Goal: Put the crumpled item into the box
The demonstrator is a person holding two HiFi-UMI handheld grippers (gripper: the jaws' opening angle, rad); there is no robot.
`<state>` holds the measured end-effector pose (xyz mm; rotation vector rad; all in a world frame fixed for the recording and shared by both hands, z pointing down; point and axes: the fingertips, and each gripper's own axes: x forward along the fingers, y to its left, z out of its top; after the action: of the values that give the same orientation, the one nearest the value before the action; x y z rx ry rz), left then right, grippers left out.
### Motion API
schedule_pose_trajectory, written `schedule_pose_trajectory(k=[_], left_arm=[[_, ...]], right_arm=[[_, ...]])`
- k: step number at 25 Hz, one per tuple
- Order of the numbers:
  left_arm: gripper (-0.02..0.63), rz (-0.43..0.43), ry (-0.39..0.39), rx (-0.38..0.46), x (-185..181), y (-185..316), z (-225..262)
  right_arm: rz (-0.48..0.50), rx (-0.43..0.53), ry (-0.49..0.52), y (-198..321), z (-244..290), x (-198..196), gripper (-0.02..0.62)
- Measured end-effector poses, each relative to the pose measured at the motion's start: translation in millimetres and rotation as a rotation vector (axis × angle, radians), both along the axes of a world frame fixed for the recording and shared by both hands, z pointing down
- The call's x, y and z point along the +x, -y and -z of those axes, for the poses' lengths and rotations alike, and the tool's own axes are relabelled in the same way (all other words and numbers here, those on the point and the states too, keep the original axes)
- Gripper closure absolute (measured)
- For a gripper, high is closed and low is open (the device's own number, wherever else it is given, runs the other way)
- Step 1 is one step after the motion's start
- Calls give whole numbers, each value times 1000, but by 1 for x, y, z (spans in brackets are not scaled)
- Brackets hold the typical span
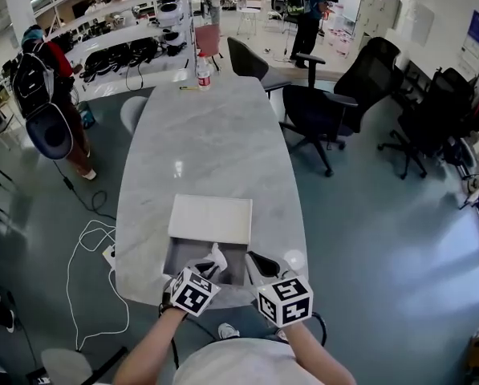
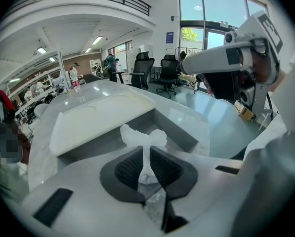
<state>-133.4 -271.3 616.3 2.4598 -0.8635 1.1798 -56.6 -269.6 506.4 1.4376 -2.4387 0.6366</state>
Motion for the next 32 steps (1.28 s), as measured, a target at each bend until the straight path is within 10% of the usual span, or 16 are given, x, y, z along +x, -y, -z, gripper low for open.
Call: schedule_pose_trajectory(k=[15, 32], left_arm=[[494, 224, -58, -7, 1, -9, 10], [574, 608, -394, 308, -22, -29, 139]], right_arm=[[86, 9, 11, -19, 7, 23, 591], [322, 103, 22, -29, 53, -1, 591]])
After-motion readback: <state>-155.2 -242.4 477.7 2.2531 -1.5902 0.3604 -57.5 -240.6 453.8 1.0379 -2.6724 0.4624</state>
